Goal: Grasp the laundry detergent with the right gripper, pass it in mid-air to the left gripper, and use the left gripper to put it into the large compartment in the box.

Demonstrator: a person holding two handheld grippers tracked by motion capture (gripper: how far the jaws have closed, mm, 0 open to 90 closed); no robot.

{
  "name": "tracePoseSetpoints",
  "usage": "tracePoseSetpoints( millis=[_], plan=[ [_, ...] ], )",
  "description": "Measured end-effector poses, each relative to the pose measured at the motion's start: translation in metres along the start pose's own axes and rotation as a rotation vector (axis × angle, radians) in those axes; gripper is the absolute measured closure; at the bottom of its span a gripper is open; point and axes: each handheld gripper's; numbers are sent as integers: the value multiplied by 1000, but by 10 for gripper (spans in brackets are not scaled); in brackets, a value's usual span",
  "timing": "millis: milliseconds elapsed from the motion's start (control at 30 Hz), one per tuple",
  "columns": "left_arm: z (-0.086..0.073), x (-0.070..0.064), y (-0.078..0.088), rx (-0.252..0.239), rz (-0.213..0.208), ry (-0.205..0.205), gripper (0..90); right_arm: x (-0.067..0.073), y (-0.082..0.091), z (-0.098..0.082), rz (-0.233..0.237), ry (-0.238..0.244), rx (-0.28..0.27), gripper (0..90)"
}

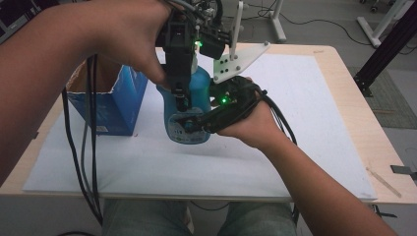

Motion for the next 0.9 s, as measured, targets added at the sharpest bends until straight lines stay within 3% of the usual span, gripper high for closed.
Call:
tracePoseSetpoints(
  millis=[133, 267, 333, 467, 900],
  plan=[
    [-4, 0, 0, 10, 16, 9, 390, 2, 10, -4, -20, -7, 28, 299],
    [-8, 2, 0, 22, 13, 23, 389, -1, 25, -10, -61, -45, 64, 224],
    [-10, 3, 0, 26, 11, 28, 389, -2, 31, -12, -74, -43, 89, 220],
    [-13, 5, 2, 22, 2, 46, 389, -4, 38, -13, -112, -39, 143, 131],
    [-27, 10, 9, 32, -12, 113, 388, -7, 61, -3, -202, -31, 270, 117]
  ],
)
Point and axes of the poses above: each handheld gripper's, and its own axes: y roughly backward along the jaws, z roughly out of its top, x roughly to its left, and after that the axes turned 4 degrees about z, right-handed
